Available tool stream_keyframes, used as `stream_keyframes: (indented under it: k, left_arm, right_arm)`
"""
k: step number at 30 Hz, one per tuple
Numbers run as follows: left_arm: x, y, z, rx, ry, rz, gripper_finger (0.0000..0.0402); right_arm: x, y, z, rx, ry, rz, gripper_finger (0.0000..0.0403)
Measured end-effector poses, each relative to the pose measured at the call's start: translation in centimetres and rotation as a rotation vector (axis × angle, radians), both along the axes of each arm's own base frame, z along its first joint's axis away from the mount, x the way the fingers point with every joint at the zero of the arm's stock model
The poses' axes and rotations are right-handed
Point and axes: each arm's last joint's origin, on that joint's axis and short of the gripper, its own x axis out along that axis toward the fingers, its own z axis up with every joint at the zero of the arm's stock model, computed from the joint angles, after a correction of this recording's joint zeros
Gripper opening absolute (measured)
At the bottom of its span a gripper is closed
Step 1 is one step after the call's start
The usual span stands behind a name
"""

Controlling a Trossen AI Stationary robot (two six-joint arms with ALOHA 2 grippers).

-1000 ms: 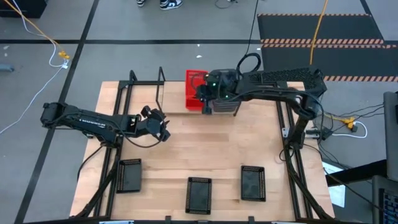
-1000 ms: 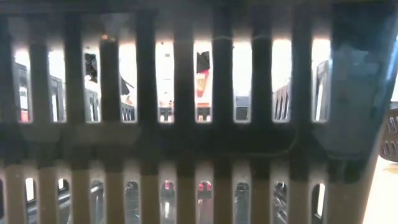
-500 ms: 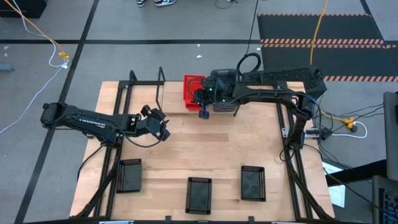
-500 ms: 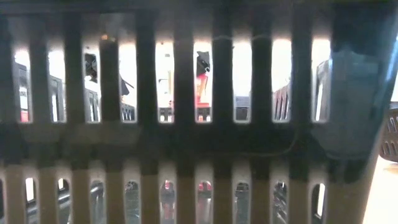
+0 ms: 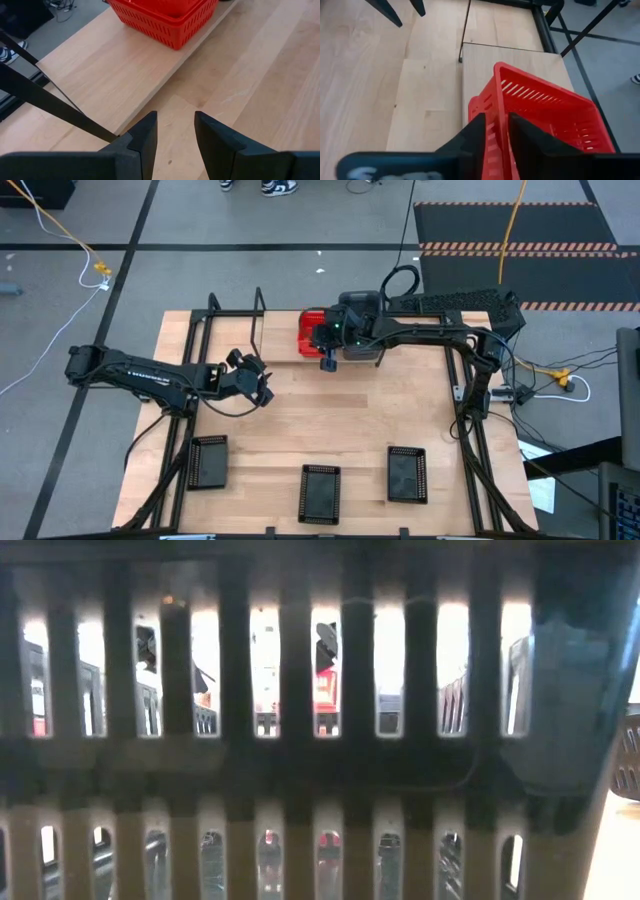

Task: Stack baskets on shelf by color
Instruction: Stack the red bin on top of the red bins on the shelf

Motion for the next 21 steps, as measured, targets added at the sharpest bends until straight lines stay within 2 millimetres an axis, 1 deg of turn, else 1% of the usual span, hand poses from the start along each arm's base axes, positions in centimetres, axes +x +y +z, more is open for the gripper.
stream_keyframes:
  k: [5, 8, 10, 13, 19, 21]
  left_arm:
    - [0.0, 0.0, 0.0, -0.001, -0.001, 0.001, 0.0134]
    - [0.0, 0.0, 0.0, -0.001, 0.0, 0.001, 0.0134]
    - [0.0, 0.0, 0.0, -0.001, 0.0, 0.001, 0.0134]
    - [0.0, 0.0, 0.0, -0.001, 0.0, 0.001, 0.0134]
    - [0.0, 0.0, 0.0, -0.003, -0.003, 0.004, 0.0134]
    - [0.0, 0.0, 0.0, -0.003, -0.003, 0.004, 0.0134]
  right_arm:
    - [0.0, 0.0, -0.1, -0.038, 0.005, 0.019, 0.0119]
    - [-0.2, 0.2, -1.0, -0.072, 0.018, 0.026, 0.0137]
    - [-0.4, 0.3, -1.6, -0.074, 0.039, 0.028, 0.0138]
    - [-0.6, 0.4, -2.1, -0.083, 0.056, 0.017, 0.0115]
    - [-0.5, 0.7, -2.3, -0.095, 0.057, 0.038, 0.0021]
    - [-0.4, 0.8, -2.2, -0.107, 0.053, 0.047, 0.0009]
